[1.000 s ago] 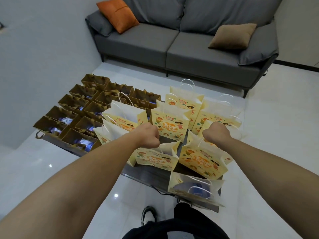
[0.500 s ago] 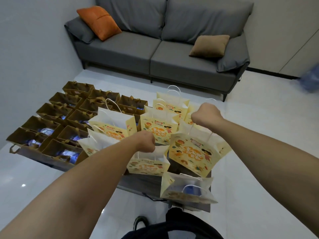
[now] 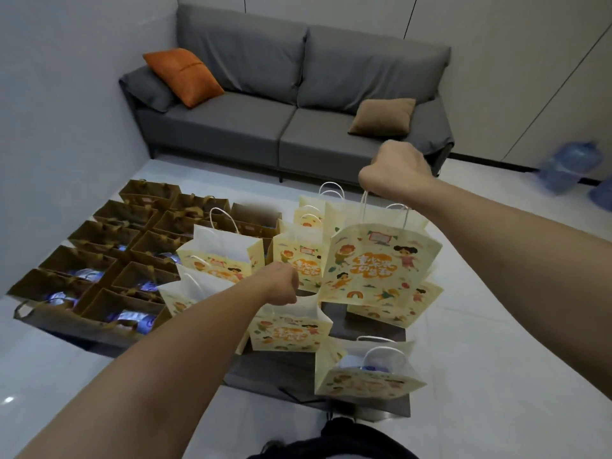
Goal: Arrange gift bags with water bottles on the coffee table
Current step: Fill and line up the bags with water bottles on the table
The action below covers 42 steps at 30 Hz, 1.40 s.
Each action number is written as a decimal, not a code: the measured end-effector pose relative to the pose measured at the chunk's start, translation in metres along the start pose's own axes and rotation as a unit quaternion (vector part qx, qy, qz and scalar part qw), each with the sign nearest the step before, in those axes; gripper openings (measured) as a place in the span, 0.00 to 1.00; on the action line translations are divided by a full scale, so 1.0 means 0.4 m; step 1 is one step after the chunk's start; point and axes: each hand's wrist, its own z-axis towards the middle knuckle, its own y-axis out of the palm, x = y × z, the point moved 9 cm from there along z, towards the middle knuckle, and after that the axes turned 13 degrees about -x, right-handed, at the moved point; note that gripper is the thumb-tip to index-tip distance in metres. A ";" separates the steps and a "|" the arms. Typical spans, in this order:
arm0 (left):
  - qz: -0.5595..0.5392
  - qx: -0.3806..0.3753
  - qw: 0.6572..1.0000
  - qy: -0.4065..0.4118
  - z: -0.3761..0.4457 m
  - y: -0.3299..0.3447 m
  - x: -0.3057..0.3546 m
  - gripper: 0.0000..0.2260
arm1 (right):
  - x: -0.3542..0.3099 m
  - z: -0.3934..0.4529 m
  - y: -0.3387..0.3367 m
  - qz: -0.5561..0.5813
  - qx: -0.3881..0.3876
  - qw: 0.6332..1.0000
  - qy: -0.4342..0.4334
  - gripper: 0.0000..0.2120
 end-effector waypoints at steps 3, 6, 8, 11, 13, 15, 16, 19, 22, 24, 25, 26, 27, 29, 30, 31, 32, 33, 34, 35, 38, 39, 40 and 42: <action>-0.021 -0.010 1.000 -0.005 -0.016 0.005 -0.026 0.12 | -0.037 0.001 -0.031 -0.003 0.008 1.000 -0.018 0.05; -0.036 -0.004 0.999 -0.011 -0.025 -0.016 -0.045 0.15 | -0.074 0.011 -0.055 0.002 0.012 0.999 -0.041 0.04; -0.064 0.010 0.998 -0.010 -0.028 -0.043 -0.049 0.21 | -0.100 0.018 -0.070 0.003 0.014 0.998 -0.054 0.05; -0.140 0.068 0.988 0.004 -0.037 -0.103 -0.046 0.26 | -0.139 0.024 -0.085 0.013 0.018 0.997 -0.074 0.07; -0.194 0.120 0.974 0.019 -0.043 -0.146 -0.042 0.23 | -0.161 0.028 -0.081 0.016 0.020 0.996 -0.085 0.08; -0.239 0.157 0.958 0.025 -0.047 -0.177 -0.044 0.21 | -0.183 0.032 -0.064 0.018 0.019 0.995 -0.101 0.07; -0.258 0.168 0.951 0.022 -0.048 -0.187 -0.048 0.19 | -0.193 0.032 -0.052 0.019 0.018 0.994 -0.109 0.07; -0.283 0.175 0.943 -0.003 -0.042 -0.199 -0.072 0.14 | -0.220 0.038 -0.009 0.020 0.004 0.991 -0.132 0.06; -0.283 0.169 0.944 -0.029 -0.032 -0.192 -0.101 0.15 | -0.231 0.051 0.034 0.029 -0.017 0.991 -0.133 0.06; -0.286 0.161 0.944 -0.043 -0.023 -0.180 -0.121 0.15 | -0.235 0.060 0.060 0.027 -0.026 0.991 -0.131 0.06; -0.297 0.155 0.941 -0.045 -0.017 -0.172 -0.129 0.15 | -0.240 0.062 0.074 0.024 -0.033 0.991 -0.130 0.06; -0.308 0.152 0.938 -0.044 -0.012 -0.166 -0.134 0.14 | -0.247 0.063 0.085 0.024 -0.041 0.990 -0.131 0.06; -0.313 0.153 0.936 -0.043 -0.009 -0.163 -0.136 0.14 | -0.256 0.064 0.094 0.027 -0.050 0.989 -0.134 0.06; -0.295 0.163 0.940 -0.047 -0.005 -0.163 -0.137 0.14 | -0.275 0.067 0.107 0.032 -0.068 0.987 -0.140 0.06; -0.289 0.171 0.941 -0.051 -0.004 -0.167 -0.137 0.13 | -0.283 0.069 0.111 0.033 -0.076 0.987 -0.141 0.06; -0.289 0.179 0.939 -0.055 -0.005 -0.170 -0.139 0.13 | -0.287 0.073 0.113 0.034 -0.082 0.986 -0.140 0.06; -0.293 0.186 0.936 -0.059 -0.006 -0.174 -0.142 0.12 | -0.288 0.078 0.112 0.040 -0.087 0.986 -0.137 0.07; -0.300 0.195 0.931 -0.065 -0.009 -0.179 -0.148 0.13 | -0.286 0.084 0.111 0.048 -0.092 0.986 -0.133 0.09; -0.307 0.205 0.927 -0.071 -0.013 -0.184 -0.156 0.13 | -0.283 0.090 0.111 0.057 -0.098 0.985 -0.128 0.10; -0.310 0.216 0.923 -0.075 -0.019 -0.189 -0.164 0.13 | -0.281 0.095 0.111 0.063 -0.103 0.985 -0.124 0.11; -0.300 0.236 0.921 -0.083 -0.029 -0.200 -0.177 0.13 | -0.274 0.108 0.116 0.082 -0.116 0.983 -0.115 0.11; -0.293 0.240 0.922 -0.085 -0.031 -0.201 -0.178 0.13 | -0.269 0.113 0.123 0.089 -0.122 0.983 -0.110 0.11; -0.286 0.242 0.923 -0.088 -0.033 -0.200 -0.180 0.14 | -0.265 0.117 0.132 0.095 -0.128 0.982 -0.105 0.11; -0.279 0.237 0.926 -0.094 -0.029 -0.190 -0.185 0.14 | -0.255 0.121 0.154 0.103 -0.144 0.979 -0.100 0.11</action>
